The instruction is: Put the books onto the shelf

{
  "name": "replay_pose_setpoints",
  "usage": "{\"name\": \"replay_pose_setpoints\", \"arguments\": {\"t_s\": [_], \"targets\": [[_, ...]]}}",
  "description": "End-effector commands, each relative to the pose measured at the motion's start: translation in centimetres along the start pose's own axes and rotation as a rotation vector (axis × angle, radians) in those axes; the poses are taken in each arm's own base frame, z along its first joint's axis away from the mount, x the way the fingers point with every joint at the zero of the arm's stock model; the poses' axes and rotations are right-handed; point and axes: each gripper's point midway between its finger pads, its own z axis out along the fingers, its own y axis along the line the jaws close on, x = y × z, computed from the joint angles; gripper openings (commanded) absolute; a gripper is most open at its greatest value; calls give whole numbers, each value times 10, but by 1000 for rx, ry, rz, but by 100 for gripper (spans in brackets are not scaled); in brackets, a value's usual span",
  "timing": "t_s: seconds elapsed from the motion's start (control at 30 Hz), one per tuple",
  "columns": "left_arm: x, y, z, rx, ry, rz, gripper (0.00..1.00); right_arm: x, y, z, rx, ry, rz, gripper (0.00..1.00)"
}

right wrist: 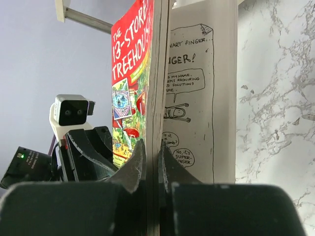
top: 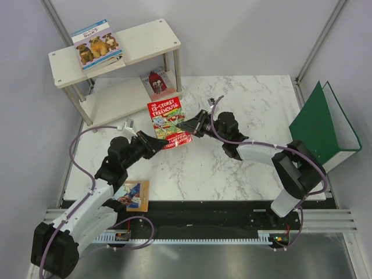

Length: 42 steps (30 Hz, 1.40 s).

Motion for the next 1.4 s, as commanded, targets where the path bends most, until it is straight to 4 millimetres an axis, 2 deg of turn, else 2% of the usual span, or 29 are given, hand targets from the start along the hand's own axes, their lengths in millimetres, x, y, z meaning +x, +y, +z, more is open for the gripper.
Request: {"name": "replay_pose_setpoints", "arguments": {"t_s": [0.0,0.03,0.07,0.13,0.17,0.2,0.23,0.27,0.33,0.37,0.43,0.47,0.5,0.53,0.57,0.6,0.63,0.67,0.7,0.73,0.77,0.8,0.87,0.9,0.93,1.0,1.1,1.27,1.37], "targets": [[-13,-19,-3,15,-26,39,2,-19,25,-6,-60,-56,-45,10],[-15,-22,-4,16,-26,41,2,-18,25,-6,-61,-50,-47,17],[-21,-32,-4,29,-35,49,2,-18,25,-6,-63,-47,-50,32],[-24,-35,-4,4,-20,65,2,-16,25,-9,-65,-42,-64,48],[-35,-56,-5,30,-36,86,2,-15,23,-11,-57,-40,-68,61],[-40,-63,-6,27,-33,120,2,-16,26,-14,-56,-45,-79,65],[-40,-64,-6,-6,-6,127,2,-13,21,-18,-38,-41,-104,68],[-58,-92,-5,25,-22,159,2,-8,11,-20,10,-21,-107,72],[-63,-107,-5,8,30,215,2,-7,6,-30,49,-14,-172,77],[-82,-138,-1,45,19,260,2,-2,-6,-35,103,0,-175,80],[-98,-164,-3,75,14,293,2,4,-15,-50,154,4,-211,82],[-114,-187,-2,86,5,314,2,9,-30,-58,214,16,-238,87],[-128,-197,-5,94,-15,323,2,16,-36,-68,241,27,-253,87],[-135,-207,-5,120,4,324,2,20,-43,-73,268,40,-262,88],[-153,-237,-18,168,-31,339,2,26,-50,-82,298,55,-278,88],[-176,-230,-10,148,-50,316,2,36,-65,-91,334,73,-273,89],[-188,-258,-24,225,-55,336,2,42,-71,-96,347,86,-273,89],[-199,-265,-27,243,-61,309,2,48,-76,-101,361,98,-272,91],[-223,-262,-31,234,-98,301,2,59,-86,-109,385,119,-274,92],[-237,-275,-34,269,-105,318,2,64,-91,-113,395,127,-274,92],[-247,-277,-36,272,-118,298,2,70,-95,-117,404,138,-274,92],[-273,-275,-45,266,-180,306,2,80,-102,-123,417,159,-274,93],[-292,-280,-50,310,-180,248,2,87,-109,-127,429,173,-279,94],[-307,-284,-61,365,-194,279,2,92,-115,-130,441,190,-281,95],[-319,-275,-55,381,-182,243,2,95,-117,-131,446,196,-282,95],[-337,-267,-57,412,-155,117,2,100,-122,-132,453,212,-278,96],[-355,-259,-56,465,-134,88,2,107,-125,-130,451,233,-274,98],[-384,-224,-60,400,-188,11,2,117,-129,-128,451,268,-275,98],[-390,-205,-63,356,-186,-26,2,120,-132,-128,454,276,-273,98]]}}
